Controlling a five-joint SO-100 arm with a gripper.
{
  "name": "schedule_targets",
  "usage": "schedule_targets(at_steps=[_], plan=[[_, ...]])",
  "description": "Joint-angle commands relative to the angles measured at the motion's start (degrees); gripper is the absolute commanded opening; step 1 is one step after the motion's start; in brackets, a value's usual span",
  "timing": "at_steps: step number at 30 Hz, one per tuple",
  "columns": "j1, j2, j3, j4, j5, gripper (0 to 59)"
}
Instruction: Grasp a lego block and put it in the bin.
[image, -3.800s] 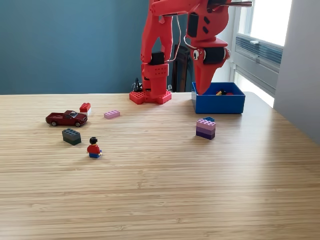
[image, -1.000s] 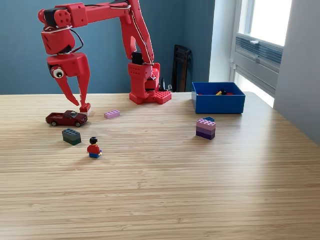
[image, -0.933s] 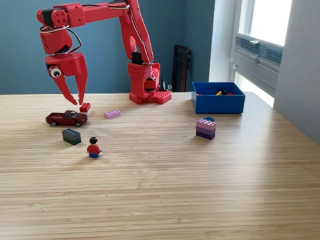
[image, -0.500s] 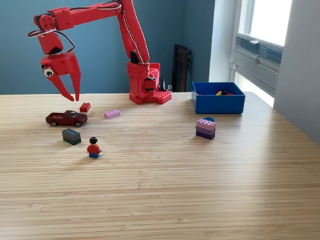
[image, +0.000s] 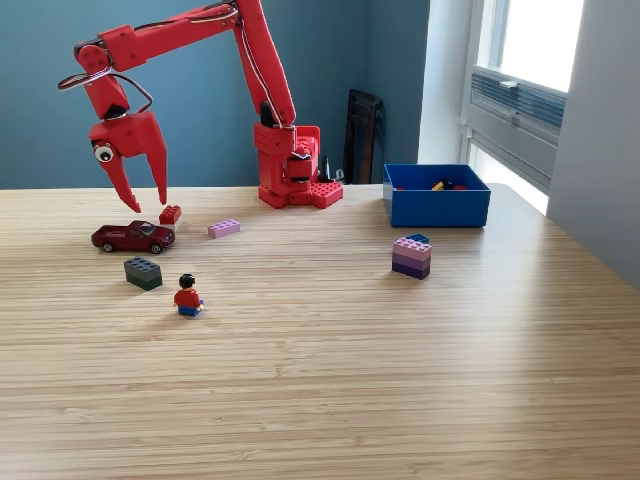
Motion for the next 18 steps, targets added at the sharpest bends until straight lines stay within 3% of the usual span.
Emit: schedule_targets(at_steps=[1,18], plan=[[-0.9,2.2,0.7,-0.1,-0.4,20.7],[-6.8,2.2,4.7,0.2,4.7,17.6]])
